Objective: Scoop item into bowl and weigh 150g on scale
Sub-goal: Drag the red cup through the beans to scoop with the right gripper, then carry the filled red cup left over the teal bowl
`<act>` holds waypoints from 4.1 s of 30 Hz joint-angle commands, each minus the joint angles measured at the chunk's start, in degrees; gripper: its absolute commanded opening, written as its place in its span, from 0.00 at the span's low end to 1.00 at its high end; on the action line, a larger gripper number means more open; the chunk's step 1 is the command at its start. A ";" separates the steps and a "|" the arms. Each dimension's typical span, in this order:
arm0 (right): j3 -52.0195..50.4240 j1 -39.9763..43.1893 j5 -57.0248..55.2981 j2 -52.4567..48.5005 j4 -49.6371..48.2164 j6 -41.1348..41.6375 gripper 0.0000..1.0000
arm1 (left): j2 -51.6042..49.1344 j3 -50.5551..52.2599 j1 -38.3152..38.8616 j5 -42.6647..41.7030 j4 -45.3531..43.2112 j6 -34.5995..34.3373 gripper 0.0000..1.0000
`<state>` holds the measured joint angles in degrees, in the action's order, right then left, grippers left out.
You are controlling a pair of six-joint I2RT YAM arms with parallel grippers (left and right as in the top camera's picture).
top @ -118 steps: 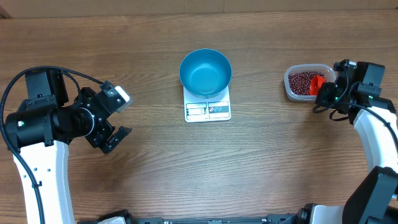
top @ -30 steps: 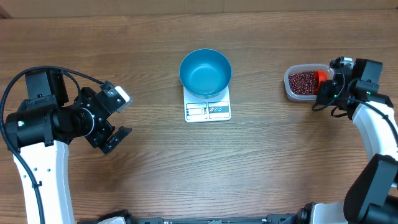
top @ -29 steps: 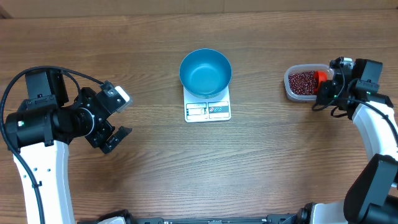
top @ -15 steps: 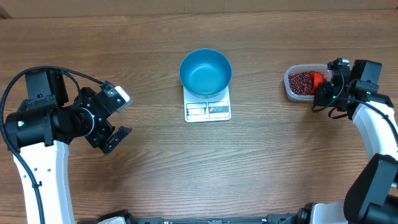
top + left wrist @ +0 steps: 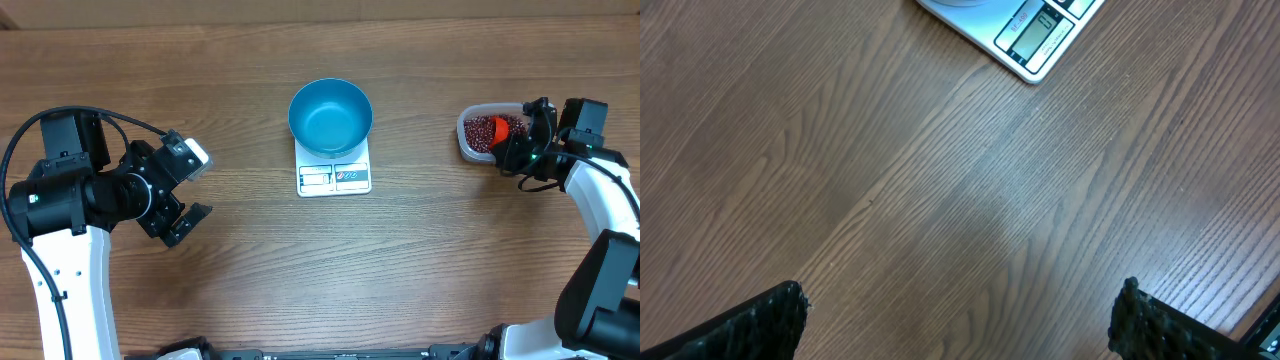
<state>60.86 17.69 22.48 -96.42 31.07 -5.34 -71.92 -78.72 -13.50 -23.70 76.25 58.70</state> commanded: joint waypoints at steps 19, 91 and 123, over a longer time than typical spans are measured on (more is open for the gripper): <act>0.98 2.93 7.69 -1.73 2.29 17.66 0.04 | -0.09 -0.13 0.00 0.59 -0.02 1.97 1.00; 0.98 15.93 45.40 -7.85 1.77 27.63 0.04 | -0.09 -0.13 0.00 0.59 0.00 1.97 1.00; 1.01 6.21 52.26 -7.85 -3.91 31.15 0.04 | -0.09 -0.13 0.00 0.59 -0.02 1.97 1.00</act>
<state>61.87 25.93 73.08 -103.68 28.77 23.51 -71.92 -78.72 -13.50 -23.70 76.25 58.70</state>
